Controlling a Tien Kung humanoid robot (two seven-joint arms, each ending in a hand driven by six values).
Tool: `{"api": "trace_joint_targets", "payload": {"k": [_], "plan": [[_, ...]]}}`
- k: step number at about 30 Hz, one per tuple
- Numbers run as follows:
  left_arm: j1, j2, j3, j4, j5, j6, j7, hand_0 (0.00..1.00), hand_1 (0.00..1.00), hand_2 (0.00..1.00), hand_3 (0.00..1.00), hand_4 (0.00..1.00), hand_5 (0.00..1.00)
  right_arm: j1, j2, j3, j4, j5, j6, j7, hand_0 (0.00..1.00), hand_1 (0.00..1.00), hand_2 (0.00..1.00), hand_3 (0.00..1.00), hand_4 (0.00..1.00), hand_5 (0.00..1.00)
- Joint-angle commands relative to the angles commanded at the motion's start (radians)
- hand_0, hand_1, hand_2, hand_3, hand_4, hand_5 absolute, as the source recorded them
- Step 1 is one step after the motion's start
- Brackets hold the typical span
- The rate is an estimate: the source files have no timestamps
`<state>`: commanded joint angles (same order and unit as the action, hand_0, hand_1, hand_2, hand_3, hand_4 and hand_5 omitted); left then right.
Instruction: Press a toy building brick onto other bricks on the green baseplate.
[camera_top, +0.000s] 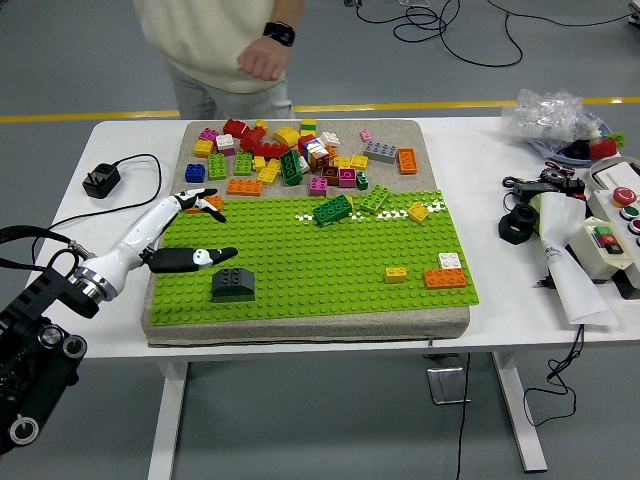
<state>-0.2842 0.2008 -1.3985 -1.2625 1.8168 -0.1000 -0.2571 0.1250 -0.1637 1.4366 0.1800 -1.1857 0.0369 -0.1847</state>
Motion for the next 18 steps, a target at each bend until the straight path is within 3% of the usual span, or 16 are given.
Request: {"api": "trace_joint_targets", "payload": {"k": [1, 6, 7, 12, 13, 18], "plan": [[-0.01, 0.004, -0.008, 0.0, -0.02, 0.004, -0.003, 0.998, 0.848, 0.858, 0.849, 0.993, 0.482, 0.0, 0.0, -0.001, 0.0, -0.001, 0.0, 0.0, 0.787, 0.704, 0.752, 0.762, 0.998, 0.692], [-0.067, 0.025, -0.028, 0.019, -0.099, 0.006, -0.013, 0.998, 0.848, 0.858, 0.849, 0.993, 0.482, 0.003, -0.001, -0.003, 0.0, -0.005, -0.001, 0.0, 0.787, 0.704, 0.752, 0.762, 0.998, 0.692], [-0.084, 0.031, -0.027, 0.033, -0.125, 0.003, -0.014, 0.998, 0.874, 0.873, 0.93, 0.991, 0.478, 0.004, -0.002, -0.005, 0.0, -0.006, -0.002, -0.001, 0.787, 0.703, 0.752, 0.762, 0.998, 0.692], [-0.125, 0.046, -0.015, 0.082, -0.202, 0.0, -0.011, 0.998, 0.874, 0.873, 0.93, 0.991, 0.478, 0.007, -0.003, -0.01, 0.0, -0.004, -0.006, -0.003, 0.787, 0.703, 0.752, 0.762, 0.998, 0.692], [-0.133, 0.048, -0.013, 0.095, -0.223, -0.001, -0.009, 0.998, 0.919, 0.9, 0.965, 0.988, 0.551, 0.007, -0.003, -0.011, 0.0, -0.003, -0.007, -0.003, 0.786, 0.704, 0.752, 0.762, 0.998, 0.692], [-0.172, 0.058, 0.009, 0.149, -0.318, 0.002, -0.008, 0.998, 0.919, 0.9, 0.965, 0.988, 0.551, 0.006, -0.002, -0.013, 0.0, -0.001, -0.012, -0.006, 0.786, 0.704, 0.752, 0.762, 0.998, 0.692]]}}
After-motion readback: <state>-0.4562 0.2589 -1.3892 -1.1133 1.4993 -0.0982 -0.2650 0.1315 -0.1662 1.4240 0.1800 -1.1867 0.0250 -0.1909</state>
